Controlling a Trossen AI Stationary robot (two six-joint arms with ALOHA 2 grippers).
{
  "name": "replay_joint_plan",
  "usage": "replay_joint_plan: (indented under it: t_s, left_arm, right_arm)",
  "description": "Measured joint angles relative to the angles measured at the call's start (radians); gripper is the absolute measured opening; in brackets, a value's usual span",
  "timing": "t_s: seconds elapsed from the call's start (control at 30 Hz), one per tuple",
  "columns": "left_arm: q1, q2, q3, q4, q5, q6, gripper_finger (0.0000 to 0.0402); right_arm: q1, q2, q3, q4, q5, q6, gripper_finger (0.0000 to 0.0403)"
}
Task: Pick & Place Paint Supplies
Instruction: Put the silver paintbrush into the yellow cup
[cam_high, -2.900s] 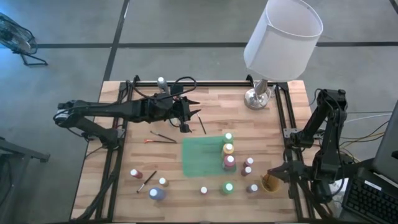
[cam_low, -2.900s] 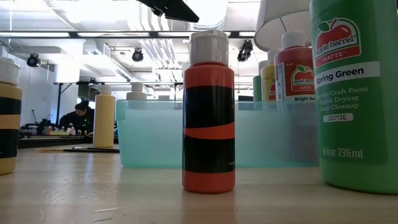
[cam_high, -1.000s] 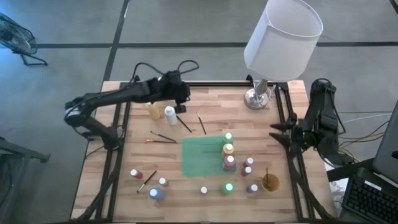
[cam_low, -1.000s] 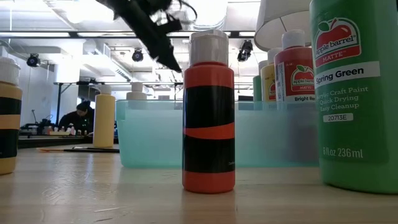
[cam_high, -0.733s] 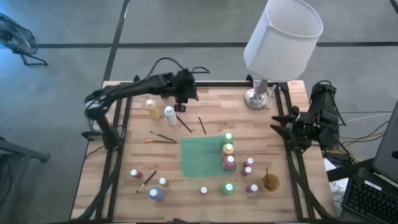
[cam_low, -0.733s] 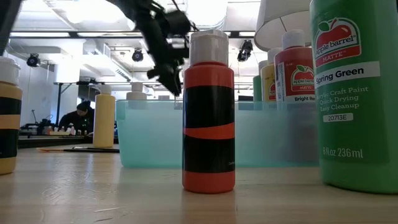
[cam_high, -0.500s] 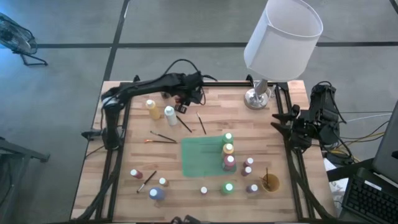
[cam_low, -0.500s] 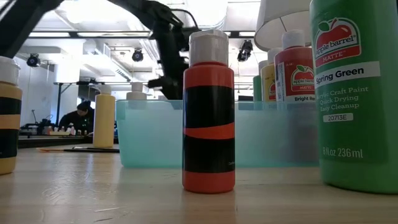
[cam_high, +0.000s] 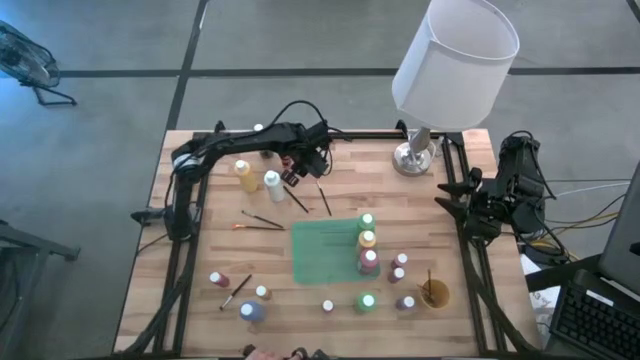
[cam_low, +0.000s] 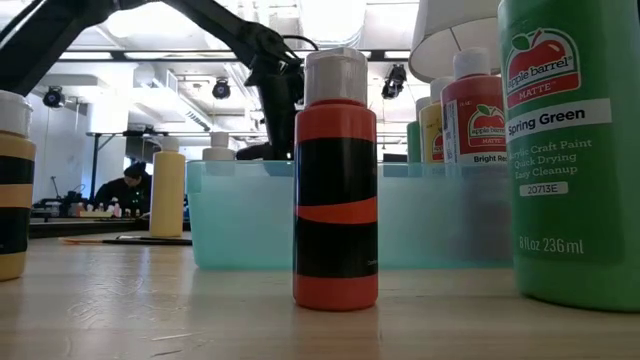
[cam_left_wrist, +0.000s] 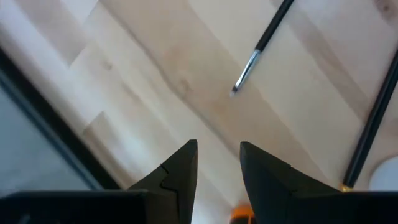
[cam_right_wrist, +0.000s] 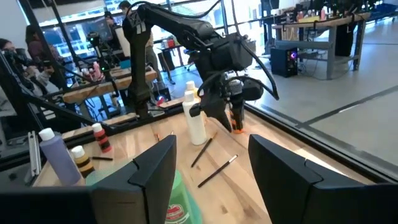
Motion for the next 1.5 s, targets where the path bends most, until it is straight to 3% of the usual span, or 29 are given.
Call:
replay_joint_plan:
  t_s: [0.37, 0.67, 1.27, 1.5]
  left_arm:
    - [0.000, 0.075, -0.009, 0.041, 0.055, 0.026, 0.0105]
    - [0.000, 0.132, -0.010, 0.084, 0.056, 0.032, 0.0103]
    - [0.002, 0.147, -0.010, 0.103, 0.106, 0.018, 0.0101]
    - [0.010, 0.147, -0.010, 0.100, 0.115, 0.001, 0.0079]
  right_arm:
    - [0.000, 0.000, -0.015, 0.000, -0.001, 0.003, 0.0217]
    - [0.000, -0.001, -0.019, 0.001, -0.001, 0.006, 0.0204]
    - [0.000, -0.001, -0.029, 0.002, -0.001, 0.006, 0.0216]
    - [0.000, -0.001, -0.029, 0.003, -0.001, 0.006, 0.0208]
